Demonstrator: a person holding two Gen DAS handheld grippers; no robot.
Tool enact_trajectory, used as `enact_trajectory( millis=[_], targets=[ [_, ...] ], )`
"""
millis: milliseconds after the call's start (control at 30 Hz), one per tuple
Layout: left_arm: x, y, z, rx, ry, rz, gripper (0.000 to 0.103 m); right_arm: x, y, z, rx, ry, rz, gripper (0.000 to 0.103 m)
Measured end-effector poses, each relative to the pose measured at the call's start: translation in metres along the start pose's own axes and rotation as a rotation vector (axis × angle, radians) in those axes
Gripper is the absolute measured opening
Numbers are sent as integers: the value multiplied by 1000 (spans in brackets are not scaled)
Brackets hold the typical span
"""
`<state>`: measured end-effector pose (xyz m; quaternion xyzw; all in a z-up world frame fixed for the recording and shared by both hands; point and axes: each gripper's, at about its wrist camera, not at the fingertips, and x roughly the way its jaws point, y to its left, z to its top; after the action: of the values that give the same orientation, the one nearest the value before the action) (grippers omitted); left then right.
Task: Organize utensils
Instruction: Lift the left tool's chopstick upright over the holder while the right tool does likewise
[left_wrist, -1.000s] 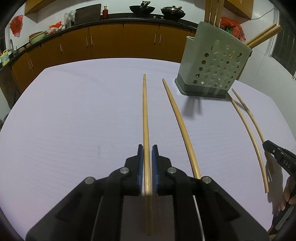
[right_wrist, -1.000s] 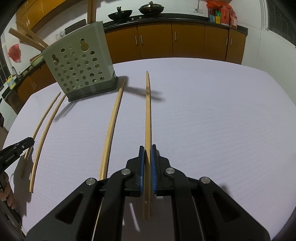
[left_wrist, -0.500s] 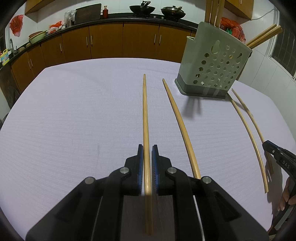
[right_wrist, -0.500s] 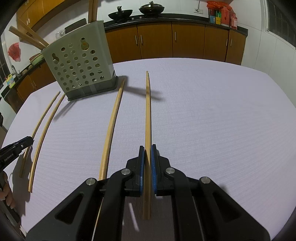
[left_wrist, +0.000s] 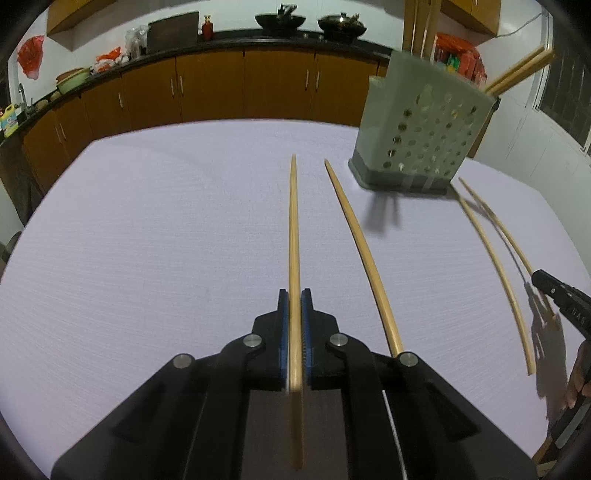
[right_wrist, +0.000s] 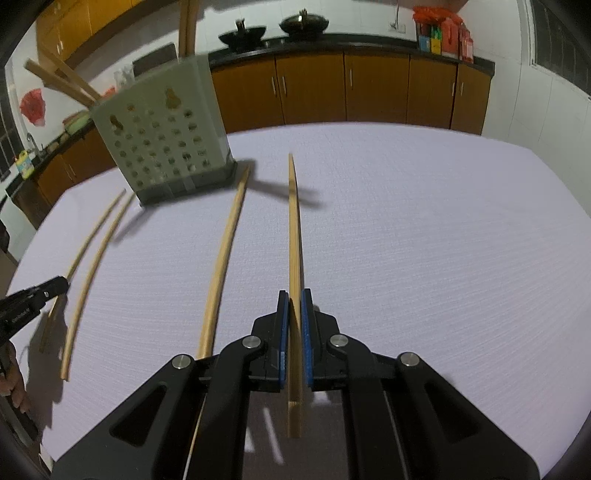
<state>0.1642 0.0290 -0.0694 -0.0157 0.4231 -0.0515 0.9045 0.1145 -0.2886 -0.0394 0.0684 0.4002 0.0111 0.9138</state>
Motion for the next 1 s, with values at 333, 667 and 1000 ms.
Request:
enact_trajectory(
  millis=[333, 667, 1000],
  targets=[
    [-38, 2, 20, 1, -111, -11, 8, -28, -3, 19, 12, -112, 8, 7],
    [-75, 3, 44, 2, -228, -24, 8, -62, -3, 46, 23, -245, 15, 7],
    [-126, 0, 81, 26, -375, -46, 8, -103, 3, 85, 20, -380, 52, 7]
  ],
)
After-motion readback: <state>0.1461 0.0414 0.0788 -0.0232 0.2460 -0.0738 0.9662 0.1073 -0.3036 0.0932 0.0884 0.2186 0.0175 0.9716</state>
